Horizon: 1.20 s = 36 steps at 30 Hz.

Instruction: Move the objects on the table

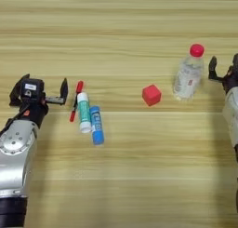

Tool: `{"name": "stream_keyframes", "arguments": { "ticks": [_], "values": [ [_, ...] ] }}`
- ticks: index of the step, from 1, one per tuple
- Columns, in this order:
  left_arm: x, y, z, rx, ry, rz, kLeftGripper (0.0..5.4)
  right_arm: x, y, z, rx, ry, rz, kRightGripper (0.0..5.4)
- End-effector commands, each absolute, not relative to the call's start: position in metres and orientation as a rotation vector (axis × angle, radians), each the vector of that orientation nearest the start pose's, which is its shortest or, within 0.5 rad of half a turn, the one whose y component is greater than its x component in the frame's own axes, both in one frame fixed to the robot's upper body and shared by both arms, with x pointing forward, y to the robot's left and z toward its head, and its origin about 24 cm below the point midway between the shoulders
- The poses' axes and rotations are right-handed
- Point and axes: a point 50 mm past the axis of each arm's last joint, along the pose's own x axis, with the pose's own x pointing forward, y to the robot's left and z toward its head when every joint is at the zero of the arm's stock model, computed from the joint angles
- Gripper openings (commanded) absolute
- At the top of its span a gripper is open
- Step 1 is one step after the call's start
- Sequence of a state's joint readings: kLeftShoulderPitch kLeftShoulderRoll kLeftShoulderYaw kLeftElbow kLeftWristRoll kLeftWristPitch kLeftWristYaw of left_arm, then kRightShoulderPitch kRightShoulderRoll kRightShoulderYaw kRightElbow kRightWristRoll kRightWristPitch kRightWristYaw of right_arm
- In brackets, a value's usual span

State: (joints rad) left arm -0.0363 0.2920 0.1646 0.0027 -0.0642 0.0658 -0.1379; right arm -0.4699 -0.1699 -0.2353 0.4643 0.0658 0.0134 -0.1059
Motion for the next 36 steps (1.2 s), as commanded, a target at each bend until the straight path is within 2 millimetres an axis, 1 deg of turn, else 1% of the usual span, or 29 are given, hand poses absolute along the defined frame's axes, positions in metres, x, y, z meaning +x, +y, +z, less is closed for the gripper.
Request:
{"name": "stream_keyframes", "arguments": {
  "ticks": [1, 3, 7, 11, 15, 19, 22, 30, 36],
  "values": [
    [0.260, 0.257, 0.059, 0.293, 0.053, 0.098, 5.40, 0.340, -0.214, 0.084, 0.014, -0.027, -0.249, 5.37],
    [0.263, 0.261, 0.056, 0.317, 0.064, 0.108, 5.40, 0.340, -0.214, 0.084, 0.019, -0.028, -0.243, 5.37],
    [0.266, 0.260, 0.044, 0.429, 0.099, 0.098, 5.40, 0.340, -0.211, 0.085, 0.027, -0.033, -0.231, 5.37],
    [0.266, 0.250, 0.036, 0.487, 0.125, 0.063, 5.40, 0.340, -0.210, 0.086, 0.033, -0.037, -0.222, 5.37],
    [0.263, 0.240, 0.024, 0.593, 0.181, -0.006, 5.40, 0.340, -0.209, 0.086, 0.040, -0.040, -0.217, 5.37],
    [0.259, 0.234, 0.013, 0.636, 0.216, -0.047, 5.40, 0.340, -0.208, 0.087, 0.046, -0.042, -0.214, 5.37],
    [0.257, 0.231, 0.008, 0.626, 0.234, -0.063, 5.40, 0.339, -0.207, 0.087, 0.055, -0.042, -0.211, 5.37],
    [0.255, 0.226, 0.003, 0.593, 0.246, -0.079, 5.40, 0.338, -0.206, 0.088, 0.062, -0.041, -0.209, 5.37],
    [0.256, 0.212, 0.004, 0.568, 0.223, -0.108, 5.40, 0.338, -0.206, 0.088, 0.061, -0.040, -0.210, 5.37]
  ]
}}
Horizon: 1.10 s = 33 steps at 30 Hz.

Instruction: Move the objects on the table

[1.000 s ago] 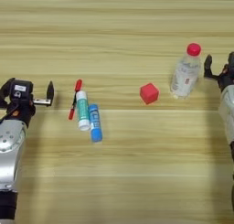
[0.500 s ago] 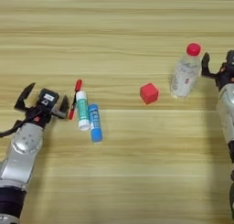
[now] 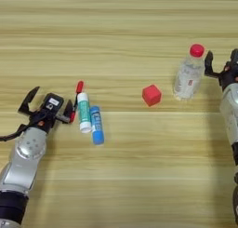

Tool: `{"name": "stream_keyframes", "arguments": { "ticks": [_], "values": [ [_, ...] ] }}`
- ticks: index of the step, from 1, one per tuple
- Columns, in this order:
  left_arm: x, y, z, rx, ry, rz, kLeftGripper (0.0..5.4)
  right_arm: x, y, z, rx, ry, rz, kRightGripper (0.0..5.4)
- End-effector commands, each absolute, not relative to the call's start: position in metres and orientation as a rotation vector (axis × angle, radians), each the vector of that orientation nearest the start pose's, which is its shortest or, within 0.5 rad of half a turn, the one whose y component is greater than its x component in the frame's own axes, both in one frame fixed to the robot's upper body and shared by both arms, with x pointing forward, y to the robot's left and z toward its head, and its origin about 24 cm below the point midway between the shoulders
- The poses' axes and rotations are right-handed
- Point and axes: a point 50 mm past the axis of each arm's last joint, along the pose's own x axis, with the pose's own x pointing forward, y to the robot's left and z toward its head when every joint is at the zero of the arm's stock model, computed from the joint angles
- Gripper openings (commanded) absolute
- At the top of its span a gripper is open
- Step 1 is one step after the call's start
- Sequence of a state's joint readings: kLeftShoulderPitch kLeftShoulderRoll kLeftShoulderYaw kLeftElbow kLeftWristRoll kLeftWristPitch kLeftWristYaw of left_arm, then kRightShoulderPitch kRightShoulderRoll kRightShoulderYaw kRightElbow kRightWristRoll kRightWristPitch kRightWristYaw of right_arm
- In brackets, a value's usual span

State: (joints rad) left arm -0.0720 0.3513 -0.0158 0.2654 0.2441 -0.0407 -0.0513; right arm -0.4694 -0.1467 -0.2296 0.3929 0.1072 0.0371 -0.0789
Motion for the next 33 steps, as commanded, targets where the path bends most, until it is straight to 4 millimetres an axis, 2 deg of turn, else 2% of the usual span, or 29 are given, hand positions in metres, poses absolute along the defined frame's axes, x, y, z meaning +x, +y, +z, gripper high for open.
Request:
{"name": "stream_keyframes", "arguments": {
  "ticks": [1, 33],
  "values": [
    [0.255, 0.210, 0.004, 0.563, 0.222, -0.114, 5.40, 0.338, -0.206, 0.088, 0.061, -0.040, -0.211, 5.37],
    [0.265, 0.179, 0.009, 0.502, 0.172, -0.172, 5.40, 0.338, -0.207, 0.089, 0.065, -0.038, -0.221, 5.37]
  ]
}}
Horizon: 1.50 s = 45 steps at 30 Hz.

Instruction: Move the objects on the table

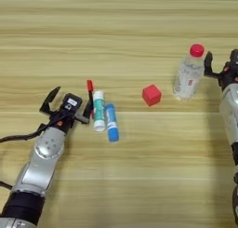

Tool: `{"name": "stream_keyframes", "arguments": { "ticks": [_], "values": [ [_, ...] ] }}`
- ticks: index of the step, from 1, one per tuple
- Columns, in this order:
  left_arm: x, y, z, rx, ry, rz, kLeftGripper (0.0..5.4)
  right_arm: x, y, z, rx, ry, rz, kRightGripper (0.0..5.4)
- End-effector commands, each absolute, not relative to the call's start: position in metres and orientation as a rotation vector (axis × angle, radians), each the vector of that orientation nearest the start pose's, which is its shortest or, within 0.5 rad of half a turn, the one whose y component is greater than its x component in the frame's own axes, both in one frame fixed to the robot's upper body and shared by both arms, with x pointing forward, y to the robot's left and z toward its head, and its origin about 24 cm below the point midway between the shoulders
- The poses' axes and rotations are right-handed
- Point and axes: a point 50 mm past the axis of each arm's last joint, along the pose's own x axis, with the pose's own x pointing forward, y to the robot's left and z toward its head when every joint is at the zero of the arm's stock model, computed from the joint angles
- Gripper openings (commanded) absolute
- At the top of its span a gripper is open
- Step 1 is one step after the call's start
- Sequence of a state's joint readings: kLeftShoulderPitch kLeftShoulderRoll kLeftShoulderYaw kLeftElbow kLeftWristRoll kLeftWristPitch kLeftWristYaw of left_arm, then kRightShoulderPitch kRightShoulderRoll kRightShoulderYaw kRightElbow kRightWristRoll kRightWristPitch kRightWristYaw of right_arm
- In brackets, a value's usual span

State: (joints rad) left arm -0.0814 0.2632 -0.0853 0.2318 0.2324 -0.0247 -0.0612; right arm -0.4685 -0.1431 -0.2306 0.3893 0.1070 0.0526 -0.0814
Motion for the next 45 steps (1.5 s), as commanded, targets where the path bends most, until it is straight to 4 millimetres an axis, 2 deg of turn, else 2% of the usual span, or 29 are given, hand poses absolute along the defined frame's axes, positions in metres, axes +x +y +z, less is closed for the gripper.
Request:
{"name": "stream_keyframes", "arguments": {
  "ticks": [1, 37, 45],
  "values": [
    [0.265, 0.178, 0.009, 0.501, 0.172, -0.174, 5.40, 0.338, -0.207, 0.089, 0.065, -0.038, -0.221, 5.37],
    [0.270, 0.150, 0.008, 0.457, 0.159, -0.224, 5.40, 0.336, -0.214, 0.089, 0.063, -0.038, -0.233, 5.37],
    [0.271, 0.157, 0.012, 0.443, 0.140, -0.173, 5.40, 0.332, -0.220, 0.090, 0.059, -0.043, -0.278, 5.37]
  ]
}}
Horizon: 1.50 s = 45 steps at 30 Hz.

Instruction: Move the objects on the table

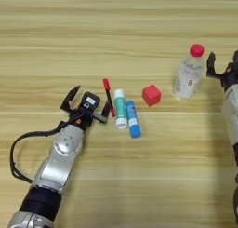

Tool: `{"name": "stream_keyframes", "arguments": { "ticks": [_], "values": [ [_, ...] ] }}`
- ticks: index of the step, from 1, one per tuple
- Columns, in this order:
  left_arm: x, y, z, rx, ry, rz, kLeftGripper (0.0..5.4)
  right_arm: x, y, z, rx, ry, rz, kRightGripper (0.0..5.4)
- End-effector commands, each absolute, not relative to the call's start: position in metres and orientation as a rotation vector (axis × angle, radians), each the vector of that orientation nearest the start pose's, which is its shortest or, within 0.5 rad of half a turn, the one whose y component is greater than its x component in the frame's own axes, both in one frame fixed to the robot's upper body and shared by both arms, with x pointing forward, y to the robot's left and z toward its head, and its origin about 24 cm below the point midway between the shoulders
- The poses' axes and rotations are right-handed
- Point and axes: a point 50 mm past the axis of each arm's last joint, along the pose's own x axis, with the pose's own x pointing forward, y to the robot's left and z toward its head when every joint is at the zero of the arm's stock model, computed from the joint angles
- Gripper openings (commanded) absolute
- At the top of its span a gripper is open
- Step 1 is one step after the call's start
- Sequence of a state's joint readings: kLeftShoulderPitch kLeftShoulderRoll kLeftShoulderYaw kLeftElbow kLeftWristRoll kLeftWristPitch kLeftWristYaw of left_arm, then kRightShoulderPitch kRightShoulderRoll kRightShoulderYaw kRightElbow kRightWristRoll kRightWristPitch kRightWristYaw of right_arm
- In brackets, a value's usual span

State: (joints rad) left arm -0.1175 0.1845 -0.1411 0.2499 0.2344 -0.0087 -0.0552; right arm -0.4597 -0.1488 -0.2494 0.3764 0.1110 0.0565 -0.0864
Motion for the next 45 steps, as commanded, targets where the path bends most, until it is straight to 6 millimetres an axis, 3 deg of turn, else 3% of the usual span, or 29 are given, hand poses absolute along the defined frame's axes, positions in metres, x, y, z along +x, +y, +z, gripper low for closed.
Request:
{"name": "stream_keyframes", "arguments": {
  "ticks": [1, 12, 20, 24, 29, 37, 45],
  "values": [
    [0.272, 0.158, 0.013, 0.438, 0.137, -0.164, 5.40, 0.332, -0.221, 0.090, 0.061, -0.041, -0.281, 5.37],
    [0.278, 0.176, 0.026, 0.411, 0.082, -0.071, 5.40, 0.330, -0.226, 0.095, 0.070, -0.070, -0.313, 5.37],
    [0.287, 0.198, 0.053, 0.330, -0.065, 0.054, 5.40, 0.319, -0.229, 0.122, 0.053, -0.200, -0.328, 5.37],
    [0.289, 0.211, 0.053, 0.320, -0.072, 0.122, 5.40, 0.307, -0.223, 0.137, 0.025, -0.278, -0.314, 5.37],
    [0.291, 0.214, 0.042, 0.310, -0.033, 0.138, 5.40, 0.287, -0.208, 0.151, 0.010, -0.336, -0.244, 5.37],
    [0.292, 0.220, 0.033, 0.297, 0.016, 0.158, 5.40, 0.251, -0.162, 0.178, -0.003, -0.389, 0.029, 5.37],
    [0.292, 0.219, 0.031, 0.295, 0.022, 0.157, 5.40, 0.243, -0.131, 0.156, -0.012, -0.227, 0.272, 5.37]
  ]
}}
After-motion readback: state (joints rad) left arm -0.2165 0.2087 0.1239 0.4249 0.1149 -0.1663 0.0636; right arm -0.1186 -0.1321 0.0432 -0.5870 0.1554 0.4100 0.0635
